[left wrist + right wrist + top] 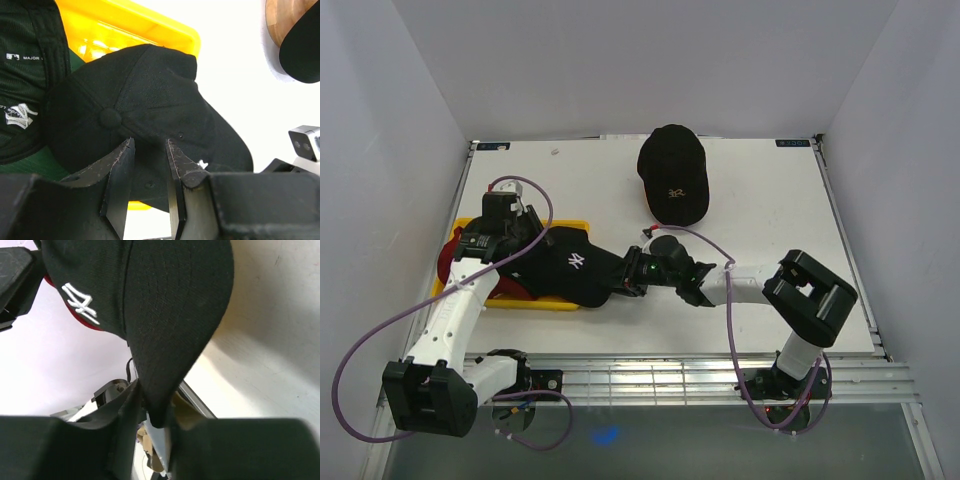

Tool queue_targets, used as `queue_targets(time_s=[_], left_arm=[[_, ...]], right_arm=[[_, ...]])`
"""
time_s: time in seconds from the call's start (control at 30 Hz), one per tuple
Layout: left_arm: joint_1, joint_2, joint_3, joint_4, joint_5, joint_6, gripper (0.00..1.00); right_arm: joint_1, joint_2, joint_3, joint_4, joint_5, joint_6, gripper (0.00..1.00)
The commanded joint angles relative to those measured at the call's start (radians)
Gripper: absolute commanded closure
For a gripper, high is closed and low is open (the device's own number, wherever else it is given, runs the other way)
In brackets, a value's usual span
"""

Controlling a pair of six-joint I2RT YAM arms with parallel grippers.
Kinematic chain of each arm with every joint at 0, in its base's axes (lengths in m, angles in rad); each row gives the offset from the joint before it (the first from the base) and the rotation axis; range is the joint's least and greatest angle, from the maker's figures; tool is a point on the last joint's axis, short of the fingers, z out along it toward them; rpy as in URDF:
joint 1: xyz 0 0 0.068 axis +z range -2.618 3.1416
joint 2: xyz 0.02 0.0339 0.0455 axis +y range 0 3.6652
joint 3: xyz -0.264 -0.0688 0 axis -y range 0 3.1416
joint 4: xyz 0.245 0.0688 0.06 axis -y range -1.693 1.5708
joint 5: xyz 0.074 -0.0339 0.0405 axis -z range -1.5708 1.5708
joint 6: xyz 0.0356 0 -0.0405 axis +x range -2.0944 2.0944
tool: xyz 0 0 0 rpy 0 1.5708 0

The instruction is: Stack the hats

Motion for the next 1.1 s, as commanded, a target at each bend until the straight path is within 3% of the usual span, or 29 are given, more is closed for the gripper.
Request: queue_targets(time_s=[0.0, 0.03, 0.1, 0.27, 0.43, 0.6, 0.83, 1.07], left_arm=[[-0.003, -0.005, 0.028, 0.011, -0.014, 0.020, 0.58], [-0.003, -0.002, 0.032, 0.009, -0.014, 0.024, 0.58], [-0.003, 0.003, 0.060, -0.002, -0.029, 0.032, 0.58], [-0.001, 0.015, 0.179, -0.049, -0.054, 0.043, 0.53], [-0.001, 0.006, 0.408, -0.060, -0.094, 0.012, 0.34], [-0.003, 0.034, 0.592, -0.080, -0.082, -0.021, 0.30], [-0.003, 0.032, 0.666, -0.098, -0.071, -0.025, 0.29], [-0.003, 0.015, 0.665, -0.121, -0.028, -0.018, 0.29]], right_arm=[[0.000, -0.012, 0.038, 0.034, 0.031, 0.008, 0.76], [0.000, -0.010, 0.044, 0.030, 0.028, 0.007, 0.85], [-0.003, -0.013, 0.050, 0.030, 0.017, 0.008, 0.92], [-0.015, -0.061, 0.044, 0.059, 0.003, 0.020, 0.92], [-0.048, -0.117, 0.050, 0.166, -0.007, 0.042, 0.92], [-0.063, -0.159, 0.081, 0.223, 0.010, 0.060, 0.92], [-0.100, -0.254, 0.094, 0.287, 0.129, 0.037, 0.92], [-0.218, -0.298, 0.249, 0.214, 0.227, -0.056, 0.92]])
